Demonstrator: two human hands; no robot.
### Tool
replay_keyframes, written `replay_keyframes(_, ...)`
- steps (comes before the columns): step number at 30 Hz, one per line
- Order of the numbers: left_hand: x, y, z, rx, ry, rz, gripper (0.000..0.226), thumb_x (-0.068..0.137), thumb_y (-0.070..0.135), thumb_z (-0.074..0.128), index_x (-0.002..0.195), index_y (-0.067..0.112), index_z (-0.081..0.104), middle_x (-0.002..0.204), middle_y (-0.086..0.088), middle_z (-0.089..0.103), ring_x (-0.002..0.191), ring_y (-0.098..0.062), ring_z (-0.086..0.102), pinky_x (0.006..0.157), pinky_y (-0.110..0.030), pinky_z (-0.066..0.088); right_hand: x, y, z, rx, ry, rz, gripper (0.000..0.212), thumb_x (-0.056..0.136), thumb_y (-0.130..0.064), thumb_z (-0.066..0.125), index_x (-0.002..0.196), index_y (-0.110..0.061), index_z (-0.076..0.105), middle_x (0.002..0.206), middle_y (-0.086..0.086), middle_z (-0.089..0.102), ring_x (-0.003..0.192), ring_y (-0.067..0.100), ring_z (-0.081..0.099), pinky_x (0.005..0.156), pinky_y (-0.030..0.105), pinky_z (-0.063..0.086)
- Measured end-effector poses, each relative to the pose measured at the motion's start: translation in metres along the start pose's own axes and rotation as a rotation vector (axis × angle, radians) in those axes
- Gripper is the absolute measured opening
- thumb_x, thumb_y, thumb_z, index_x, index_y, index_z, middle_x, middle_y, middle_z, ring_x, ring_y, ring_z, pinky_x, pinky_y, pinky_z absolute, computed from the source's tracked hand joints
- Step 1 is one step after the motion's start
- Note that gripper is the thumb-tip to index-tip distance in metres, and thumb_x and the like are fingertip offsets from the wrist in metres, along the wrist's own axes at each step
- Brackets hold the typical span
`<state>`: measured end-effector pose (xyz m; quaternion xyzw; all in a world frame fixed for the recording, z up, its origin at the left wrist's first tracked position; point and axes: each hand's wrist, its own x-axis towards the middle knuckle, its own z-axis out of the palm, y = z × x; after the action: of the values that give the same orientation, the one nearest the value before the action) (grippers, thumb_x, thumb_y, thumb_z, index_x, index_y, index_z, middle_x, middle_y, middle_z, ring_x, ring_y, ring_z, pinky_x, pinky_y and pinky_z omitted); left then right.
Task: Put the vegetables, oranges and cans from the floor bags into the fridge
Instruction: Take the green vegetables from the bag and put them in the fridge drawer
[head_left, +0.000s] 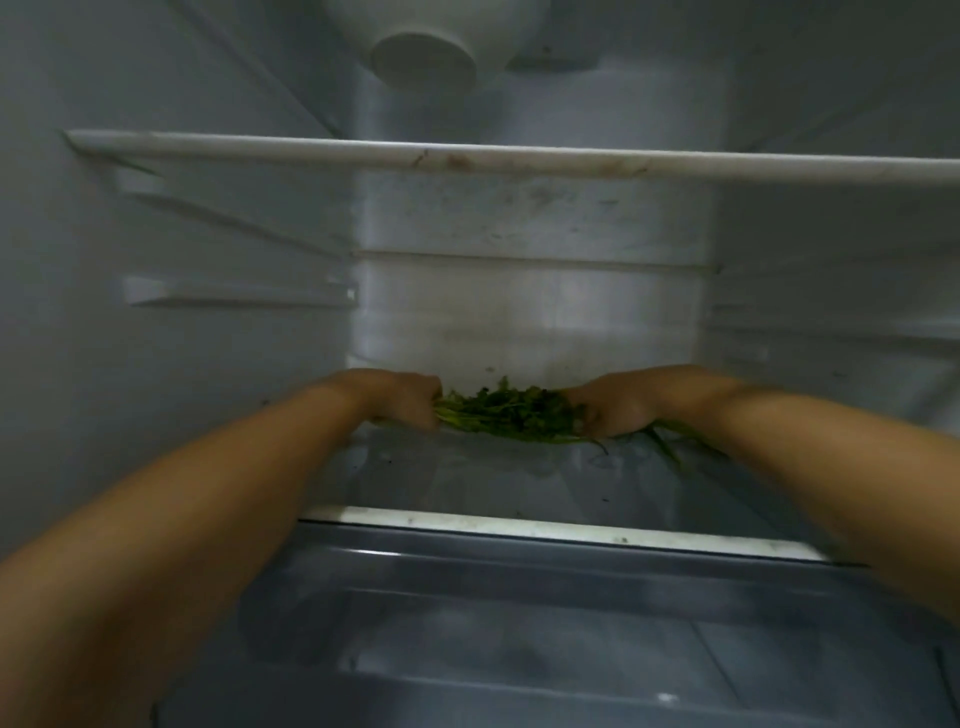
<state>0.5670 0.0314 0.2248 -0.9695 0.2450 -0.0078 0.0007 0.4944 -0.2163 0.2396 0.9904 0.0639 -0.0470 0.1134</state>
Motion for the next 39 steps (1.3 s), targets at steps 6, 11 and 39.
replay_keyframes(6, -0.053, 0.020, -0.031, 0.096, 0.018, -0.040, 0.075, 0.093, 0.032, 0.054, 0.152, 0.019, 0.008, 0.156, -0.014, 0.018, 0.141, -0.032, 0.027, 0.114, -0.039, 0.028, -0.061, 0.002, -0.044, 0.162, 0.078, 0.131, 0.046, 0.092, -0.037, 0.056, 0.133, -0.021, 0.045, 0.109, 0.001, 0.056, 0.099, 0.020, 0.057, 0.082, 0.030, 0.053)
replay_keyframes(11, -0.105, 0.054, -0.046, -0.010, 0.183, 0.045, 0.051, 0.097, 0.025, 0.045, 0.145, 0.021, 0.030, 0.147, -0.010, 0.039, 0.127, -0.030, 0.044, 0.103, -0.035, 0.040, -0.100, -0.034, -0.038, 0.186, 0.274, 0.141, 0.035, 0.097, -0.028, 0.046, 0.130, -0.019, 0.051, 0.124, 0.007, 0.054, 0.104, 0.022, 0.054, 0.083, 0.025, 0.043)
replay_keyframes(39, -0.436, 0.120, 0.085, -0.107, 0.682, 0.002, 0.030, 0.093, 0.020, 0.042, 0.119, 0.009, 0.052, 0.120, -0.012, 0.056, 0.112, -0.033, 0.050, 0.084, -0.041, 0.042, -0.347, -0.247, 0.093, 0.163, 0.776, -0.068, 0.037, 0.097, -0.021, 0.041, 0.133, -0.016, 0.045, 0.127, 0.006, 0.052, 0.117, 0.026, 0.049, 0.092, 0.040, 0.039)
